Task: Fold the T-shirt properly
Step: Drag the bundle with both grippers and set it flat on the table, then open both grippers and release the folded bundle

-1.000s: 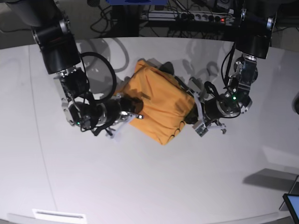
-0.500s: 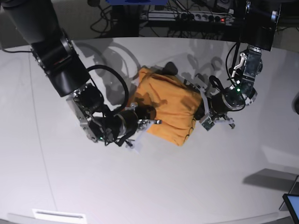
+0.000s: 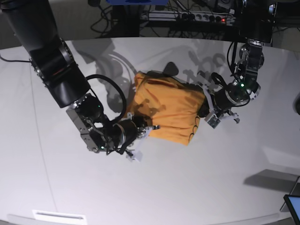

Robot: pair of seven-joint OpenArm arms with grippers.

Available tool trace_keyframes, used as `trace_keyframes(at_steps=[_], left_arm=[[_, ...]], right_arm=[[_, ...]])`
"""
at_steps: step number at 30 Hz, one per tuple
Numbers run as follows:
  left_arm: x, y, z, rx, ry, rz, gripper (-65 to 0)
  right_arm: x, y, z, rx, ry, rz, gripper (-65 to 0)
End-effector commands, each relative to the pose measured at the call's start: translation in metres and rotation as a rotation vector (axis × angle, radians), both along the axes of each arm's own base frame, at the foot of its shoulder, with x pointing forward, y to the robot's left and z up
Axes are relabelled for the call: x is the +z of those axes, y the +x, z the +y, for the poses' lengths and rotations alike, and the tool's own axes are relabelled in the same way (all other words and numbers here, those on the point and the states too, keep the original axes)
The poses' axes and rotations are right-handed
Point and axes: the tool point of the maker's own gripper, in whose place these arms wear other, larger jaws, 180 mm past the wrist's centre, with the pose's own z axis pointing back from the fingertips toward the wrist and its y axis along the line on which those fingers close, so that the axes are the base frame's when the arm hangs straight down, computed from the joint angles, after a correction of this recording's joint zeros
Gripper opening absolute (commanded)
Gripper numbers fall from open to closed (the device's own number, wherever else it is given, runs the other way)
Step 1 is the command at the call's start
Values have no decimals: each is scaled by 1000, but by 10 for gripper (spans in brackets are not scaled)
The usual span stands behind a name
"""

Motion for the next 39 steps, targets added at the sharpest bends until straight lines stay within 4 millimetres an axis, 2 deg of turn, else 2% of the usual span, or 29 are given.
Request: trace_keyframes(at_steps=[1, 5, 7, 13, 19, 22, 23, 26, 30, 34, 39], left_arm=[[-37, -39, 34, -11, 219, 190, -650], [-35, -38, 30, -23, 218, 181, -650], [-38, -45, 31, -22, 226, 199, -650], [-30, -49, 22, -40, 219, 176, -650], [-28, -46, 24, -31, 218, 169, -650], [-14, -30, 41, 44, 205, 126, -650], [-3, -17, 46, 78, 195, 87, -650], [22, 7, 54, 112, 193, 9, -650], [49, 32, 50, 112, 186, -72, -650], [62, 49, 44, 133, 185, -79, -650], [71, 60, 32, 132, 159, -108, -650]], right_arm=[[18, 17, 6, -1, 16, -62, -647], [24, 22, 9, 3, 20, -81, -647], [27, 26, 9, 4, 19, -90, -647], [46, 42, 9, 9, 18, -133, -646], [52, 46, 10, 14, 20, -145, -646], [51, 45, 6, 14, 11, -142, -647], [51, 44, 6, 19, 9, -136, -647], [52, 44, 5, 22, 7, -136, -647], [55, 44, 7, 30, 10, -141, -647], [59, 42, 9, 45, 15, -146, -649], [72, 38, 15, 72, 32, -161, -650]])
